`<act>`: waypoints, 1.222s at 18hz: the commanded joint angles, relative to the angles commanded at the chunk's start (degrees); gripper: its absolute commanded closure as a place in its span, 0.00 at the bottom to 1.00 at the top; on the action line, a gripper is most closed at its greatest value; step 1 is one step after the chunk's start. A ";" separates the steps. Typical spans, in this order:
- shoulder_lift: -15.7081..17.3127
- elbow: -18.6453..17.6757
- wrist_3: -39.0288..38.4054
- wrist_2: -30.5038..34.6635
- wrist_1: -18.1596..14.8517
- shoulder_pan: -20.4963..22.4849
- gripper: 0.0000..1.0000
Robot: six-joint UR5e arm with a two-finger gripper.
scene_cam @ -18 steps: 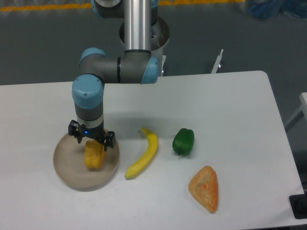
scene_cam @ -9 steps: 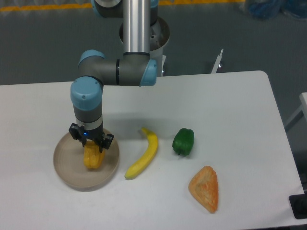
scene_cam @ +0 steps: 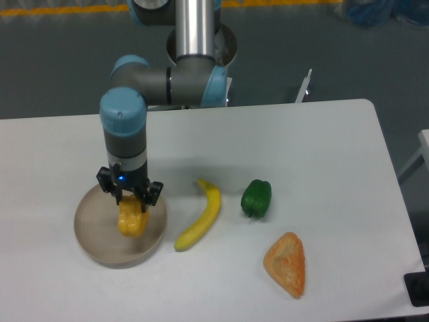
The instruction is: Pick up the yellow pepper from the plate
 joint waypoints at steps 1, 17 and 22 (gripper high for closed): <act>0.54 0.17 2.46 -0.09 -1.50 1.59 0.62; 4.41 1.14 37.91 1.23 -4.94 21.64 0.62; 4.41 -0.08 37.91 1.14 -4.68 21.73 0.62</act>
